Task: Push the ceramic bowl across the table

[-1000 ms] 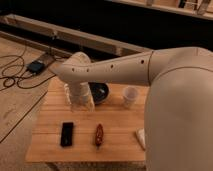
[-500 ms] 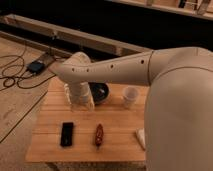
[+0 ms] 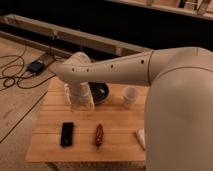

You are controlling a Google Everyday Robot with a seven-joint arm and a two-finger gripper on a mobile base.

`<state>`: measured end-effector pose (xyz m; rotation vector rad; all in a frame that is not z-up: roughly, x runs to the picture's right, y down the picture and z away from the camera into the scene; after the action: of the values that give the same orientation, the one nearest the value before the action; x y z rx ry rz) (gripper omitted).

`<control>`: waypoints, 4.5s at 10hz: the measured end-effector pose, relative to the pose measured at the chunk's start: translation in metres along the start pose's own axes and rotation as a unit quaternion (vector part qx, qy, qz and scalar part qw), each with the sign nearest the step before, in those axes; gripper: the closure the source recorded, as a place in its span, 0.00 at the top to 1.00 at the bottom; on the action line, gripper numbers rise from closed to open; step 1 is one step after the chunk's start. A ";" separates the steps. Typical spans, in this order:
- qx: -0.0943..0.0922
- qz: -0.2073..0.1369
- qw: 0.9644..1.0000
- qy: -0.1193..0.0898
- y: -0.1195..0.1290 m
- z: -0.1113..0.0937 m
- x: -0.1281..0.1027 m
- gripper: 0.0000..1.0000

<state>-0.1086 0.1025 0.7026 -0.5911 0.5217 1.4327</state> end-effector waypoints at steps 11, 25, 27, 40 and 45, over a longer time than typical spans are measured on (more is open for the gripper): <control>-0.017 -0.035 0.999 -0.009 -0.001 0.021 -0.015 0.65; -0.005 -0.061 0.997 -0.057 -0.056 0.121 -0.163 0.65; 0.002 -0.051 0.998 -0.047 -0.057 0.132 -0.174 0.65; -0.031 -0.005 0.997 0.064 -0.040 0.140 -0.084 0.65; -0.063 -0.003 0.993 0.095 -0.030 0.133 -0.037 0.65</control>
<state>-0.0837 0.1607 0.8288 -0.8354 0.5821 1.4192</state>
